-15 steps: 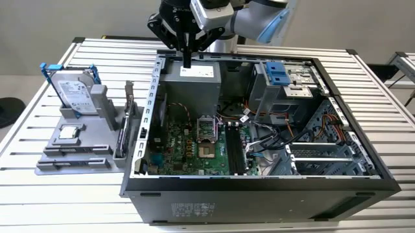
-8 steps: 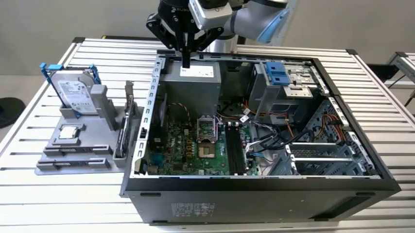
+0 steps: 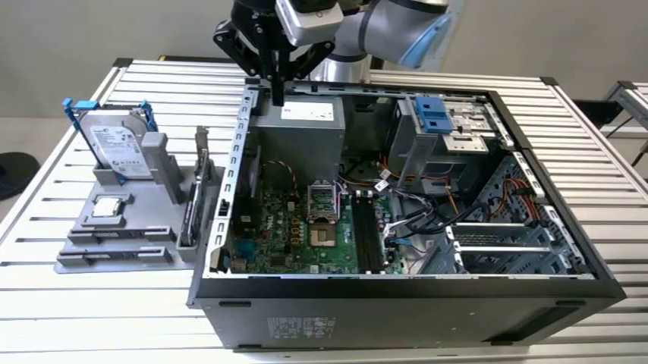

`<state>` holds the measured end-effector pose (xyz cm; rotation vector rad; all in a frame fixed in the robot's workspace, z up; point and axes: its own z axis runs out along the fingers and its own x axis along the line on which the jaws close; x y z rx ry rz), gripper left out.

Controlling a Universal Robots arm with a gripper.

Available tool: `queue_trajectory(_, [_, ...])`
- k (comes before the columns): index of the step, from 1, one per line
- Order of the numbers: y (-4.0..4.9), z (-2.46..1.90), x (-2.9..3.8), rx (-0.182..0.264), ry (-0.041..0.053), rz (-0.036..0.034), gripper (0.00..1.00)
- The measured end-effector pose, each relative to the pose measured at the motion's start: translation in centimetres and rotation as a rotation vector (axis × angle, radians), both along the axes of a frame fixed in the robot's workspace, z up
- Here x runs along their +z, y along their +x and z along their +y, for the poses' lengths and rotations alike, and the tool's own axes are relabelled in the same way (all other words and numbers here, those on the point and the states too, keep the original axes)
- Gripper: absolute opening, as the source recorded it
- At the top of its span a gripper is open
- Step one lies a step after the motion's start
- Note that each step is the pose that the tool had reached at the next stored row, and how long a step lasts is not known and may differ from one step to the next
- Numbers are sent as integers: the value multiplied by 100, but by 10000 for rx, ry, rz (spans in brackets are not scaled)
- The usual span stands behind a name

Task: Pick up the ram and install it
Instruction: 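Reach for the ram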

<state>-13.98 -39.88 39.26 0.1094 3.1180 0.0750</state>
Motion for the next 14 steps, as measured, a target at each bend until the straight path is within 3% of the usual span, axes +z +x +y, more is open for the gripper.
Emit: queue_trajectory(14, [-342, 0, 0, 17, 0, 0, 0])
